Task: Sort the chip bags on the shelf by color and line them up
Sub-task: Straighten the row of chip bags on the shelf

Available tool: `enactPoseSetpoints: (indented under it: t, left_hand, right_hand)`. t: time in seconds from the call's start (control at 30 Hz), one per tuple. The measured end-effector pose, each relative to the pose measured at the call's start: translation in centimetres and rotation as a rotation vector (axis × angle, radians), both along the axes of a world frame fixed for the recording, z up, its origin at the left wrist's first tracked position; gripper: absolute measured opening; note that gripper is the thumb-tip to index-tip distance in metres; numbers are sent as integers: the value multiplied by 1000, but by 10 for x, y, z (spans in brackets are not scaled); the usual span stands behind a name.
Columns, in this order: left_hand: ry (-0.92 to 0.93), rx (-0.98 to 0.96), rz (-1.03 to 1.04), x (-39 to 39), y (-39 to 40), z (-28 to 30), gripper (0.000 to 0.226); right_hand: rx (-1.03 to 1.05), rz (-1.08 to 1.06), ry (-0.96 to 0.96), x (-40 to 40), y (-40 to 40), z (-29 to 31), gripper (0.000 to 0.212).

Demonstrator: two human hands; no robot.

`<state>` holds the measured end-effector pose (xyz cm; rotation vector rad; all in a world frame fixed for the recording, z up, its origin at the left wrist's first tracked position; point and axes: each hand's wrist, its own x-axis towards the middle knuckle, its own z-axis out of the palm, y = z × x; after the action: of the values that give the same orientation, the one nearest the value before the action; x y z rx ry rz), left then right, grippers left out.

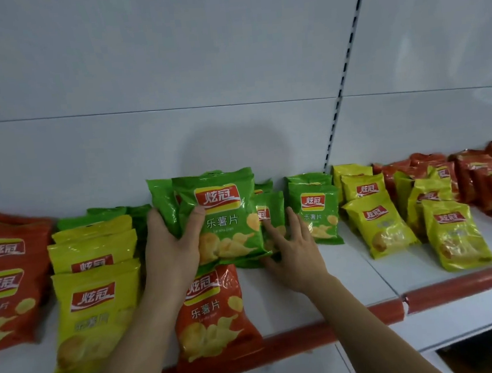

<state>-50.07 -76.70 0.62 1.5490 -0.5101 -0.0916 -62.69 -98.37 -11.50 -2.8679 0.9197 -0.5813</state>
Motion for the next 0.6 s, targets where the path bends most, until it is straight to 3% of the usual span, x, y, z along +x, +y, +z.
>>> enactPoseSetpoints:
  t: [0.2, 0.33, 0.43, 0.5, 0.6]
  left_hand:
    - [-3, -3, 47, -33, -13, 4, 48]
    - [2, -3, 49, -60, -26, 1, 41]
    - [-20, 20, 66, -79, -34, -3, 45]
    - [-30, 44, 63, -88, -40, -5, 48]
    - [-42, 63, 65, -99, -46, -5, 50]
  right_hand:
    - [43, 128, -41, -19, -12, 20, 87]
    - [226, 97, -381, -45, -14, 44, 66]
    - [632, 174, -665, -68, 1, 74, 51]
    - [893, 315, -711, -80, 14, 99, 61]
    - [790, 383, -609, -85, 30, 110, 90]
